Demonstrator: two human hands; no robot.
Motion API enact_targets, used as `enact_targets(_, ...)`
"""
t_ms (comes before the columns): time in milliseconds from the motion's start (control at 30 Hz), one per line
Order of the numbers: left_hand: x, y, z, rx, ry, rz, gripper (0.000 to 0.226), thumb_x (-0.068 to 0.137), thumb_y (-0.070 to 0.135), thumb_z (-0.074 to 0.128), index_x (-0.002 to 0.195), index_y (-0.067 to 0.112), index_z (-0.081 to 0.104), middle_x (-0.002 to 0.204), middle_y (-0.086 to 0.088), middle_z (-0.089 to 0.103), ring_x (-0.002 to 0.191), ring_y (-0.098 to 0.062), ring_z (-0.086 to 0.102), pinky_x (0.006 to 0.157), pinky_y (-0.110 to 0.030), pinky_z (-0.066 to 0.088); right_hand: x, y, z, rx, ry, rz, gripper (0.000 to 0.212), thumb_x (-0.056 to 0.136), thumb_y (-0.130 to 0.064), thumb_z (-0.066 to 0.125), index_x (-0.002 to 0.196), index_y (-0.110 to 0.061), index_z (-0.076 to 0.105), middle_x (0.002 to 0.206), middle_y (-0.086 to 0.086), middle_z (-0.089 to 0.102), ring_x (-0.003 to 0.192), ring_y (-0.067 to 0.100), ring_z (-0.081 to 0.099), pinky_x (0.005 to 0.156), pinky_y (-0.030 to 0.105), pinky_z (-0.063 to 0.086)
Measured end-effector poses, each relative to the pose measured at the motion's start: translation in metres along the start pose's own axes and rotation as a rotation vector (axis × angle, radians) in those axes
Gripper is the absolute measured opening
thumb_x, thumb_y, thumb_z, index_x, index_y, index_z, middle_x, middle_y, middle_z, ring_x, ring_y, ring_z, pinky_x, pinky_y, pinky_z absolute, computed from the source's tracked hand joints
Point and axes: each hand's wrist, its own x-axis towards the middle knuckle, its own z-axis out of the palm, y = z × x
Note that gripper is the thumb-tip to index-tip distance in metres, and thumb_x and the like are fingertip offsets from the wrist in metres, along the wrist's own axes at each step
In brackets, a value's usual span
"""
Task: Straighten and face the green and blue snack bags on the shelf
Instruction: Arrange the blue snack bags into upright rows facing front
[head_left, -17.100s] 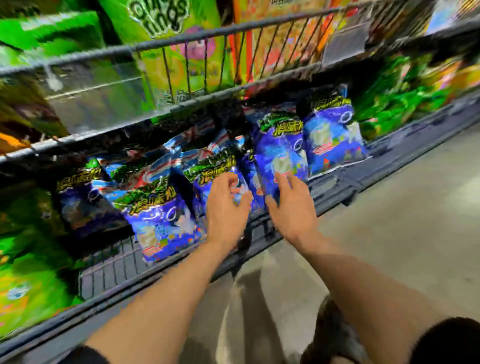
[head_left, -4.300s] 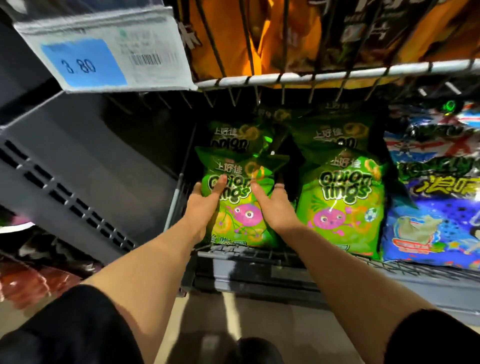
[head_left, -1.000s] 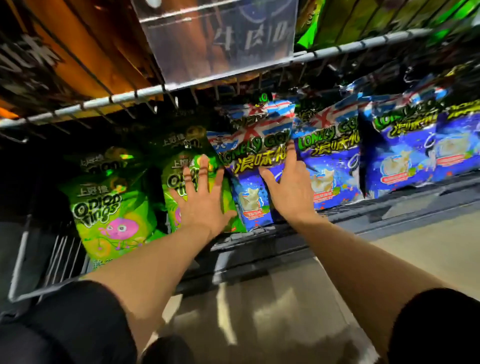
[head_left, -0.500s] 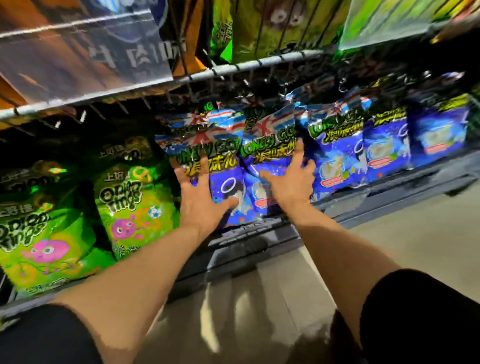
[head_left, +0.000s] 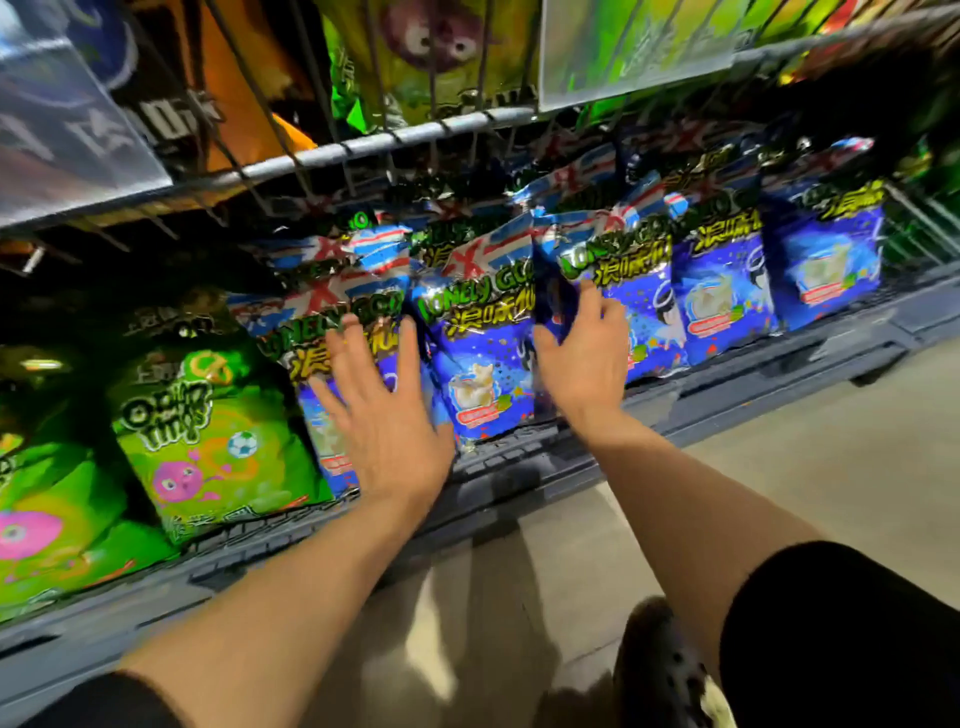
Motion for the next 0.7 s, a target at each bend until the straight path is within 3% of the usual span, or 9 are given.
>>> enact_targets(100, -0.008, 0.03, 0.009, -0.039, -0.049, 0.213, 0.088, 0.075, 0.028, 0.073, 0.15, 0.014, 0.029, 0.161, -0.017, 0.001, 0.149, -0.035, -0.003, 0.117, -0.055, 0.001, 0.023, 0.022, -0.015, -0.051, 0.001, 0.178, 0.085, 0.083, -0.034, 0.068, 0.149, -0.016, 0.018, 0.147, 0.027, 0.023, 0.137, 0.041, 0.024, 0.109, 0.047, 0.029)
enact_targets(233, -0.004, 0.063, 0.026, -0.092, -0.255, 0.254, 0.071, 0.094, 0.042, 0.052, 0.153, 0.023, 0.017, 0.161, -0.007, -0.013, 0.148, -0.024, -0.014, 0.12, -0.048, -0.005, 0.051, 0.05, -0.03, -0.087, -0.191, 0.338, 0.116, 0.072, -0.043, 0.078, 0.151, -0.024, -0.005, 0.152, 0.028, 0.011, 0.14, 0.043, 0.017, 0.109, 0.054, 0.028)
enact_targets(333, -0.004, 0.076, 0.042, -0.06, -0.308, 0.249, 0.073, 0.09, 0.061, 0.042, 0.152, 0.028, 0.021, 0.162, -0.01, -0.009, 0.149, -0.032, -0.009, 0.117, -0.059, 0.004, 0.065, 0.067, -0.037, -0.082, -0.298, 0.325, 0.124, 0.067, -0.046, 0.081, 0.15, -0.029, -0.01, 0.153, 0.027, 0.011, 0.14, 0.042, 0.02, 0.111, 0.053, 0.029)
enact_targets(400, -0.009, 0.081, 0.052, 0.004, -0.298, 0.232, 0.084, 0.078, 0.076, 0.029, 0.148, 0.029, 0.034, 0.16, -0.02, 0.007, 0.146, -0.043, 0.007, 0.109, -0.067, 0.016, 0.07, 0.074, -0.035, -0.008, -0.343, 0.255, 0.125, 0.065, -0.045, 0.082, 0.151, -0.03, -0.007, 0.154, 0.022, 0.017, 0.139, 0.039, 0.027, 0.11, 0.051, 0.033)
enact_targets(467, -0.011, 0.083, 0.057, 0.048, -0.252, 0.232, 0.089, 0.072, 0.081, 0.025, 0.141, 0.029, 0.048, 0.156, -0.026, 0.019, 0.141, -0.049, 0.021, 0.104, -0.07, 0.025, 0.069, 0.077, -0.033, 0.017, -0.372, 0.177, 0.121, 0.065, -0.045, 0.082, 0.151, -0.029, -0.002, 0.154, 0.015, 0.024, 0.137, 0.035, 0.035, 0.107, 0.048, 0.037)
enact_targets(500, -0.011, 0.084, 0.057, 0.065, -0.25, 0.229, 0.09, 0.071, 0.083, 0.023, 0.14, 0.031, 0.048, 0.156, -0.026, 0.016, 0.143, -0.048, 0.018, 0.106, -0.069, 0.024, 0.069, 0.079, -0.032, -0.004, -0.382, 0.151, 0.118, 0.067, -0.046, 0.08, 0.151, -0.029, -0.001, 0.154, 0.013, 0.025, 0.136, 0.034, 0.035, 0.107, 0.047, 0.037)
enact_targets(600, -0.009, 0.087, 0.054, 0.147, -0.386, 0.179, 0.093, 0.069, 0.089, 0.014, 0.149, 0.042, 0.021, 0.159, -0.017, -0.018, 0.147, -0.037, -0.013, 0.117, -0.06, 0.004, 0.069, 0.081, -0.033, -0.04, -0.398, 0.134, 0.113, 0.072, -0.047, 0.075, 0.151, -0.03, -0.003, 0.155, 0.012, 0.022, 0.137, 0.035, 0.033, 0.107, 0.047, 0.037)
enact_targets(700, -0.006, 0.092, 0.047, 0.199, -0.48, 0.143, 0.085, 0.077, 0.085, 0.019, 0.151, 0.044, 0.004, 0.155, -0.012, -0.032, 0.144, -0.033, -0.027, 0.117, -0.058, -0.004, 0.068, 0.081, -0.036, -0.064, -0.419, 0.127, 0.108, 0.078, -0.046, 0.071, 0.151, -0.027, -0.007, 0.155, 0.016, 0.02, 0.135, 0.037, 0.036, 0.106, 0.047, 0.038)
